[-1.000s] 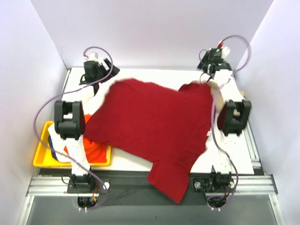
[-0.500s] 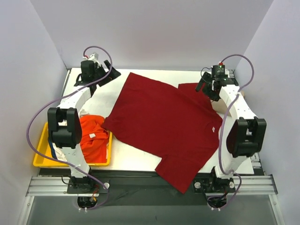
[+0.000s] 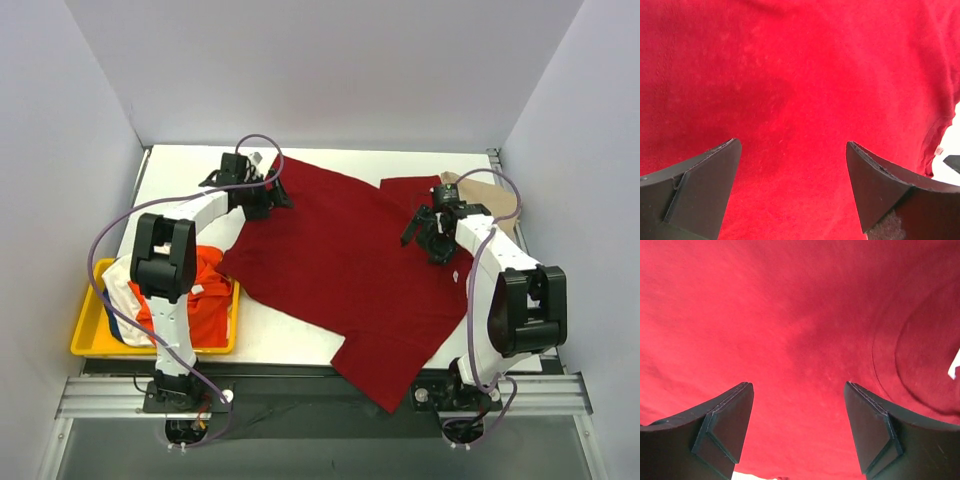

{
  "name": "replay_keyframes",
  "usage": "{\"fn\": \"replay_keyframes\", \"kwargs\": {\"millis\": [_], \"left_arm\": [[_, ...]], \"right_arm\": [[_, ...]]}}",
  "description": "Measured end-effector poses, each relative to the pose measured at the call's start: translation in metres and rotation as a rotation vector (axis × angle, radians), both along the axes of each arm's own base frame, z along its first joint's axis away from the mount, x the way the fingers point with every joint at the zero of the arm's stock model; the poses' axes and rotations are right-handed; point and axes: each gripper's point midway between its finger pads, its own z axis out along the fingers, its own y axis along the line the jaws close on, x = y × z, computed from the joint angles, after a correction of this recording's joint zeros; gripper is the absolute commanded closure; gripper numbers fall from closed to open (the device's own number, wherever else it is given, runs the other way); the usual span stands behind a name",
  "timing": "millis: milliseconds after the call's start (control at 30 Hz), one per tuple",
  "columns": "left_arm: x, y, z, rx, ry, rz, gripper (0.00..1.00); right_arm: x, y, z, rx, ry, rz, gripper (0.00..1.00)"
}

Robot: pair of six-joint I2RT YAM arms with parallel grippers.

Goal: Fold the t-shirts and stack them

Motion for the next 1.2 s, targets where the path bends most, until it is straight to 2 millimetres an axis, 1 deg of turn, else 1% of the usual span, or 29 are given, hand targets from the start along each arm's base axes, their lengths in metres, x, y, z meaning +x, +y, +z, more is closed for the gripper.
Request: {"fn": "replay_keyframes", "kwargs": {"millis": [133, 267, 333, 400, 533, 600, 733, 833, 1067, 1200], "left_arm": [[-0.006, -0.001, -0.015, 0.0, 0.05, -0.005, 0.03], [-0.008, -0.001, -0.029, -0.003, 0.087, -0.001, 0.03], [-0.01, -0.003, -0.038, -0.016, 0.113, -0.003, 0.03], [-0.008, -0.005, -0.037, -0.027, 0.114, -0.006, 0.03], [-0.001, -0.011, -0.037, -0.052, 0.12, -0.01, 0.03], [0.003, -0.014, -0.037, -0.06, 0.119, -0.01, 0.03], [0.011, -0.02, -0.036, -0.073, 0.117, -0.007, 0.03], [0.021, -0.028, -0.035, -0.082, 0.108, -0.012, 0.03], [0.054, -0.057, -0.033, -0.09, 0.065, -0.049, 0.03], [0.071, -0.07, -0.032, -0.083, 0.04, -0.066, 0.03]], "right_arm": [[-0.017, 0.002, -0.016, 0.021, 0.059, -0.03, 0.27], [-0.019, 0.004, -0.02, 0.043, 0.077, -0.05, 0.27], [-0.02, 0.005, -0.026, 0.05, 0.093, -0.056, 0.27], [-0.02, 0.003, -0.035, 0.062, 0.125, -0.067, 0.28], [-0.024, -0.008, -0.059, 0.09, 0.205, -0.121, 0.28], [-0.023, -0.011, -0.062, 0.12, 0.229, -0.147, 0.28], [-0.012, -0.022, -0.061, 0.152, 0.228, -0.188, 0.29], [-0.003, -0.029, -0.061, 0.173, 0.232, -0.209, 0.29], [0.023, -0.042, -0.06, 0.203, 0.238, -0.226, 0.3], [0.039, -0.056, -0.059, 0.2, 0.218, -0.233, 0.3]]}}
